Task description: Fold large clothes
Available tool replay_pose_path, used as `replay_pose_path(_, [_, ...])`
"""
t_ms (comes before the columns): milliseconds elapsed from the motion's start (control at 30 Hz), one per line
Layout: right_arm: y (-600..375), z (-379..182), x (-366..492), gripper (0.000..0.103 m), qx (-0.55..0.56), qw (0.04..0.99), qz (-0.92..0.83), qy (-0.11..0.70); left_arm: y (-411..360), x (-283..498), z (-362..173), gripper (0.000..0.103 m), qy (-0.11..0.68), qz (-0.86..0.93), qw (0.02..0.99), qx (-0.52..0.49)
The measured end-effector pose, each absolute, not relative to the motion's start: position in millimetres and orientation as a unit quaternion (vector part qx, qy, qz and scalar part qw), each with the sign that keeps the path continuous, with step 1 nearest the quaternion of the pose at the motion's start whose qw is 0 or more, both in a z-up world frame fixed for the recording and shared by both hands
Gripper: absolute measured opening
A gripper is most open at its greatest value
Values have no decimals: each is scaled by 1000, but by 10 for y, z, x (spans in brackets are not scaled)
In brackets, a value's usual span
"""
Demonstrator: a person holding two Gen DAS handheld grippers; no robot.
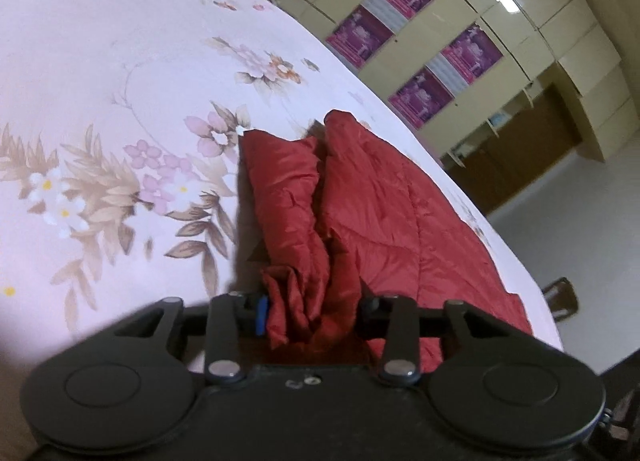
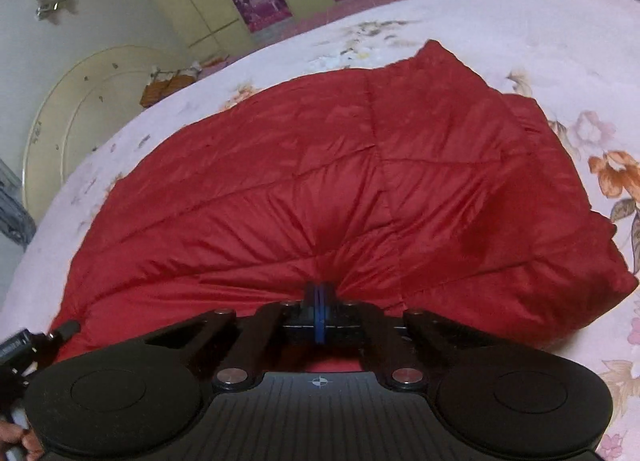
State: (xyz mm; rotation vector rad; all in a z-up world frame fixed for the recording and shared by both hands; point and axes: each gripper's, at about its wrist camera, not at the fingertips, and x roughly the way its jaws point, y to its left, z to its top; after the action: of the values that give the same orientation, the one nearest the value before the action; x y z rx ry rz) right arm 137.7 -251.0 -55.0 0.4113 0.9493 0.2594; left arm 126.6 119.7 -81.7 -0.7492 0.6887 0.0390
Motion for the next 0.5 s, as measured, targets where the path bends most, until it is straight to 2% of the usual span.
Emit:
replay_pose_path(67, [-2575,-513,1362,0,200,859,130,453,1298,1209,-795,55,325,14,877,-354])
replay_pose_path(133, [-2626,-516,1339,0,206,858,130,453,1398,1175,-811,54,326,-3,870,-371])
replay_pose_path(200, [-2649,-476,1284,0,220,859,122,447,1442,1115,-802,62,324,-3,860,-393])
replay_pose_path(267, [-2646,-357,1201,0,226,864,126,433,1389,1035,-752,83,320,0,861,-396])
replay_pose_path(400, [-2544,-190,1140,0,223,871,149,412,1125,877,-735,83,323,8,854,-408])
replay_pose_path(433, [-2503,-154,1144,6,218,872,156,410,1050,873,-733,82,322,18,859,-397])
replay_pose_path(500, [-2378,-95,1165,80,203,879,170,397,947,921,-732,79,321,42,867,-379])
